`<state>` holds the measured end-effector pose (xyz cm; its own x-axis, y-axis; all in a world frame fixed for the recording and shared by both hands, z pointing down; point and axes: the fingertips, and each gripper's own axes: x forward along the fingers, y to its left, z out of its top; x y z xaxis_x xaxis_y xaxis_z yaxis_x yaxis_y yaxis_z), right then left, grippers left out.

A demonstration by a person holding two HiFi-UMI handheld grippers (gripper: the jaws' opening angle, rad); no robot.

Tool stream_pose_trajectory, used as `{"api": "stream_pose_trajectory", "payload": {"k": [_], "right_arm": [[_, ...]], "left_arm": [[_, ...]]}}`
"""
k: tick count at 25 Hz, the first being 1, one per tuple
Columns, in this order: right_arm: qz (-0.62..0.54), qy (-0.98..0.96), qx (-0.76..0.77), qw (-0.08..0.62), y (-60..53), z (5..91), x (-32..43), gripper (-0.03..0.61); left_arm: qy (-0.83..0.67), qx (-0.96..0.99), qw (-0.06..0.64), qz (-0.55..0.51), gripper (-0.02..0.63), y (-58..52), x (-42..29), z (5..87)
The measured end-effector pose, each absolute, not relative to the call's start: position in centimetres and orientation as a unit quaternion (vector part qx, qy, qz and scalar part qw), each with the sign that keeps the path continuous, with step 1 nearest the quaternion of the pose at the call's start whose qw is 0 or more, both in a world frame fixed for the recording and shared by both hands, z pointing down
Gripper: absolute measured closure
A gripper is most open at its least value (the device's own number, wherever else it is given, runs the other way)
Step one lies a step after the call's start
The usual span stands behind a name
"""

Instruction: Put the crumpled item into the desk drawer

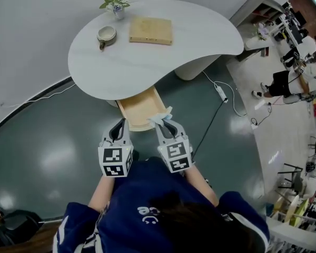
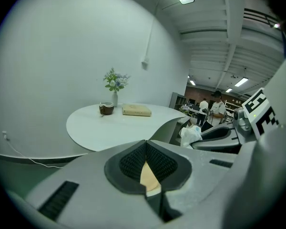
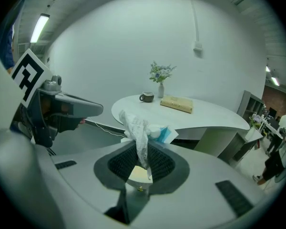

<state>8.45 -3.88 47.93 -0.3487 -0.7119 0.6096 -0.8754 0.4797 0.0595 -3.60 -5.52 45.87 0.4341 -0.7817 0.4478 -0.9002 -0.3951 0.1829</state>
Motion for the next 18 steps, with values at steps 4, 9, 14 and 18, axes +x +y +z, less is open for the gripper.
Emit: {"api": "stream_pose_trajectory", "payload": {"k": [4, 9, 14, 18], "right_arm": [[0.138, -0.793, 0.511, 0.301, -6.0, 48.3, 7.6, 0.511], [0.140, -0.785, 0.518, 0.309, -7.7, 48.4, 6.9, 0.509], [0.143, -0.784, 0.510, 0.324, -9.1, 49.2, 6.5, 0.509], [0.143, -0.788, 0.490, 0.345, -9.8, 49.8, 6.4, 0.509]], "left_arm": [[-0.500, 0.829, 0.200, 0.152, 0.609, -7.7, -5.7, 46.0], [-0.497, 0.830, 0.201, 0.155, 0.611, -9.2, -7.2, 46.2], [-0.502, 0.826, 0.207, 0.151, 0.611, -10.3, -7.7, 46.5], [-0.508, 0.821, 0.212, 0.151, 0.611, -10.8, -7.8, 46.5]]}}
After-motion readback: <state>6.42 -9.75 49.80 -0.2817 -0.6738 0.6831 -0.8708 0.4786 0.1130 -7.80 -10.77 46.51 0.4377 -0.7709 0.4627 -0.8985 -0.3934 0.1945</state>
